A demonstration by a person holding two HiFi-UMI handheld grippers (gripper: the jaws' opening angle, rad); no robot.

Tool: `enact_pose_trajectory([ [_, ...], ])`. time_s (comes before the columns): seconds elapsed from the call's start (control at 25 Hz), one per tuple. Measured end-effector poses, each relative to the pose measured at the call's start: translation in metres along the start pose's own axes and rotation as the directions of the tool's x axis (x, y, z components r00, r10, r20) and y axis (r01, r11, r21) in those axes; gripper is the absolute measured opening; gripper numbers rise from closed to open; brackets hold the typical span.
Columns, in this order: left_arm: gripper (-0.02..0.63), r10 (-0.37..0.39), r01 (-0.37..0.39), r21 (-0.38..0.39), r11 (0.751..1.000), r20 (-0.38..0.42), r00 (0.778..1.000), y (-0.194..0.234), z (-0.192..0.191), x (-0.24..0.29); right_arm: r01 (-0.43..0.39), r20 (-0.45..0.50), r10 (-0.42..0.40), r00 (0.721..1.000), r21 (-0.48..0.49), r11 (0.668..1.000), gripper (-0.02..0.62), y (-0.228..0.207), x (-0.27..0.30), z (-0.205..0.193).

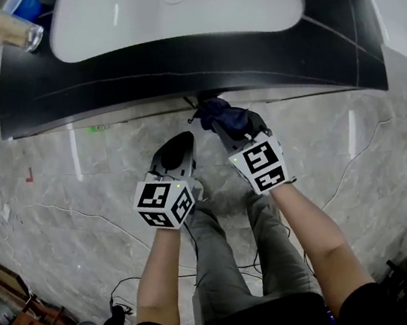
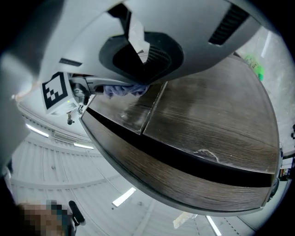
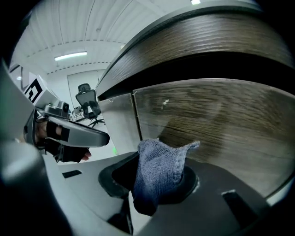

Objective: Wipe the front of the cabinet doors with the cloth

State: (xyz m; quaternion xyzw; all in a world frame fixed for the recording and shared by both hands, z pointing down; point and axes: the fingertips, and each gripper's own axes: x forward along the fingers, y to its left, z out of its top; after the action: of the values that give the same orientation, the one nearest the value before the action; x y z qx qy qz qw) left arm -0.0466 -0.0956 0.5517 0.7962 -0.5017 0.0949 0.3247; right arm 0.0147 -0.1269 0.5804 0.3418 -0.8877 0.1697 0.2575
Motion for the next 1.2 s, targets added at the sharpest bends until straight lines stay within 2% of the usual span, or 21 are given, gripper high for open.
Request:
enact_pose_trajectory([
  [0.32,0.005,-0.044,0.044,0.022,0.999,0.003,0.999,-0.044,-0.004,0.034,0.047,-0.002,-0.047,0.999,-0.017,0.999,0.109,-0.045,-0.036,-0.018],
  [0.84,0.006,-0.148,0.152,0.08,0.985,-0.054,0.987,-0.133,-0.025,0.094,0.175,0.005,-0.176,0.984,0.059,0.983,0.109,-0.134,-0.106,-0.059],
  [1.2,0.006,-0.197,0.204,0.086,0.975,-0.088,0.977,-0.178,-0.042,0.125,0.245,-0.012,-0.245,0.969,0.097,0.965,0.109,-0.184,-0.142,-0.083],
])
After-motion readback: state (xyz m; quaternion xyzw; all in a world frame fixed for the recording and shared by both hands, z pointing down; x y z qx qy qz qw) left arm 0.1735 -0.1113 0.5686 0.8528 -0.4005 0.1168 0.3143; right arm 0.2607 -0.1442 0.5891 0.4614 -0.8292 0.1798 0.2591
